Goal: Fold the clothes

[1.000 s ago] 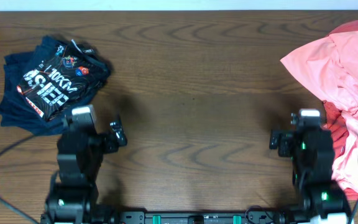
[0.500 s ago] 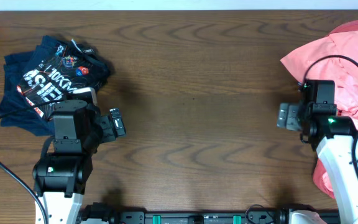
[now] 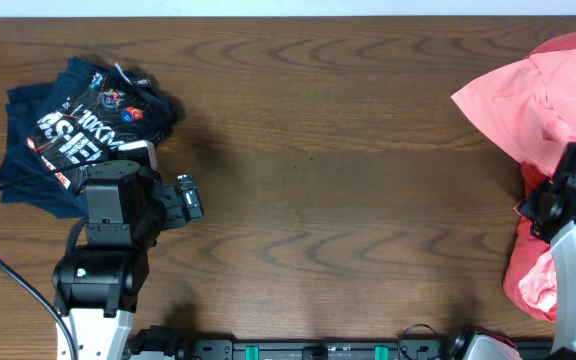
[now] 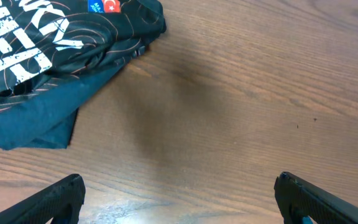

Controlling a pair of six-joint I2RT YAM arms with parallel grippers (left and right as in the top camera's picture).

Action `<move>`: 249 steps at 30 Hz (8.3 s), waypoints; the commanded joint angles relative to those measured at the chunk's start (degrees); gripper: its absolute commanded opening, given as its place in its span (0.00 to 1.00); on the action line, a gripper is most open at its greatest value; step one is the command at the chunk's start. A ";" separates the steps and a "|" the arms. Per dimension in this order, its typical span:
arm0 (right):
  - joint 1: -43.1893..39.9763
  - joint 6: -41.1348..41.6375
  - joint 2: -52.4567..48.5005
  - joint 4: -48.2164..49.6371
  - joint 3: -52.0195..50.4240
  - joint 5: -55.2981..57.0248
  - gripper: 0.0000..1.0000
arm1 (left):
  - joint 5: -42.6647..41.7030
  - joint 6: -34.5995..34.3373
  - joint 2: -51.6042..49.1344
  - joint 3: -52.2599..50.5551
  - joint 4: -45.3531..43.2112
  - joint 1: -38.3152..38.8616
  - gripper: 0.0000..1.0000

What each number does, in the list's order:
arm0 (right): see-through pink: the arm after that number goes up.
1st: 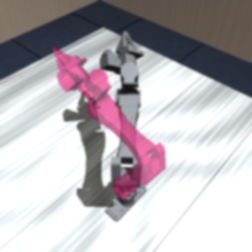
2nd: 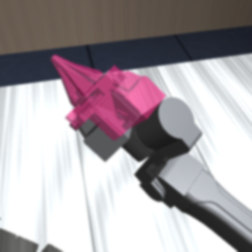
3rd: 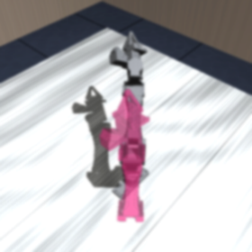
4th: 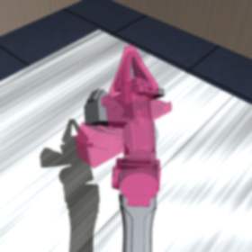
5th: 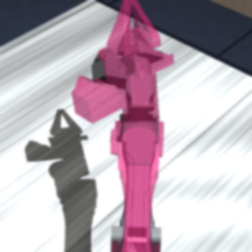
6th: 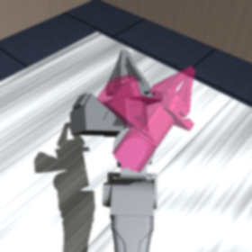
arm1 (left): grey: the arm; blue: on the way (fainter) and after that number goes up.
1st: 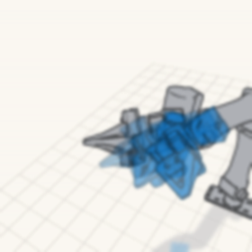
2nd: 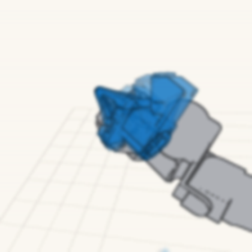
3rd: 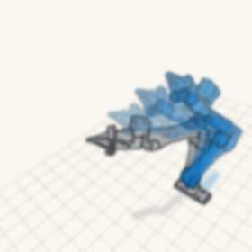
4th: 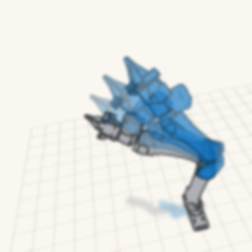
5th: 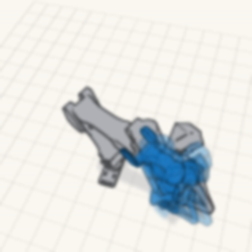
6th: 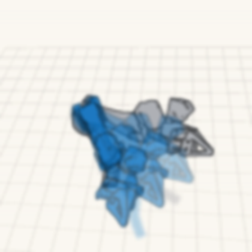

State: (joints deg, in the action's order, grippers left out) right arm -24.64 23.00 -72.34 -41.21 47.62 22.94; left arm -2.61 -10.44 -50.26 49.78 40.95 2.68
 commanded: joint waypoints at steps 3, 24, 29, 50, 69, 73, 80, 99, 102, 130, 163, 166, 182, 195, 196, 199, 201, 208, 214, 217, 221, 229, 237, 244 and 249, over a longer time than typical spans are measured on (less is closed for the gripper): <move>-6.38 1.81 -1.27 6.78 -7.32 0.72 0.75 | 0.04 0.50 0.09 1.11 0.15 -0.20 0.98; -11.52 3.32 -12.74 15.72 -9.60 -3.08 0.36 | 0.04 0.50 0.09 1.11 0.13 -0.20 0.98; -11.50 3.30 -13.38 16.63 -9.51 -4.52 0.01 | 0.04 0.50 0.09 1.11 0.13 -0.20 0.98; 8.98 -21.18 -2.58 -0.92 16.46 -60.83 0.01 | 0.04 0.48 -0.59 1.11 -0.04 -0.20 0.98; 60.89 -5.66 -15.76 28.00 16.35 -33.44 0.07 | -0.94 0.04 -3.85 1.09 -1.84 -0.20 0.98; 62.16 -8.94 -18.32 29.35 16.35 -29.81 0.14 | -6.29 0.02 -5.46 1.09 -2.45 -0.20 0.98; 52.13 -8.68 -9.35 19.43 16.90 -10.49 0.73 | -18.01 -4.81 -10.64 1.09 -3.08 0.74 0.98; 18.40 -8.70 4.94 -8.52 16.87 -12.87 0.99 | -22.88 -24.85 -42.56 1.09 -33.40 28.33 0.98; 18.23 -8.72 4.94 -9.27 16.87 -12.87 0.99 | -22.88 -24.85 -47.21 1.09 -40.89 31.85 0.98; 18.21 -21.33 -7.21 -14.69 16.35 -33.51 0.64 | -21.84 -16.17 -15.65 12.02 -27.45 2.71 0.06; -3.04 -8.22 -40.59 2.47 28.63 -12.22 0.64 | -4.96 -8.33 -15.76 11.47 10.86 -1.64 0.06; -9.57 -8.76 -40.50 -1.62 34.82 -25.57 0.70 | -1.66 -8.20 -16.22 10.82 13.25 -1.64 0.07; 12.48 -22.21 -39.52 -9.33 36.70 -46.03 0.91 | -1.16 -8.20 -20.48 10.45 9.07 -1.64 0.27; 26.10 1.22 -45.99 7.04 30.10 -34.67 0.86 | -1.20 -8.22 -21.62 10.45 9.05 -1.64 0.28; 26.36 2.32 -46.80 7.85 30.08 -34.75 0.86 | -1.20 -8.22 -21.62 10.45 9.05 -1.64 0.28; 26.82 6.05 -49.16 8.57 30.08 -34.73 0.85 | -1.20 -8.22 -21.62 10.45 9.05 -1.64 0.28; 26.99 8.17 -50.47 8.94 30.08 -34.71 0.80 | -1.20 -8.22 -21.62 10.45 9.05 -1.64 0.28; 25.81 9.79 -49.53 8.50 30.82 -34.71 0.03 | -1.18 -8.22 -21.62 10.45 8.87 -1.64 0.29; 23.52 2.47 -41.64 2.14 36.76 -34.73 0.01 | -2.01 -8.22 -21.64 10.45 7.78 -1.64 0.28; 23.19 -2.27 -35.93 -4.72 42.40 -34.71 0.01 | -6.60 -8.22 -21.73 10.45 6.58 -1.64 0.27; 23.19 -5.51 -28.65 -14.38 47.52 -30.16 0.01 | -12.04 -8.22 -22.60 10.43 5.20 -1.57 0.27; 21.05 0.50 -20.55 -26.56 47.91 -4.04 0.01 | -18.21 -8.20 -26.47 10.45 5.27 -1.57 0.28; 20.15 -4.22 -20.55 -26.34 47.91 -9.66 0.01 | -22.43 -8.13 -32.96 10.45 3.56 -0.11 0.31; 20.15 -4.24 -20.57 -26.73 47.89 -10.80 0.01 | -22.47 -8.00 -41.13 10.45 -0.68 5.77 0.39; 20.15 -4.24 -20.57 -27.12 47.89 -10.78 0.01 | -22.47 -12.52 -46.77 10.45 -7.45 9.84 0.40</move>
State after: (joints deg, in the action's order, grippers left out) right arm -4.32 19.84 -92.95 -68.10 95.61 11.92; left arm -24.47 -19.84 -94.52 60.75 35.38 10.76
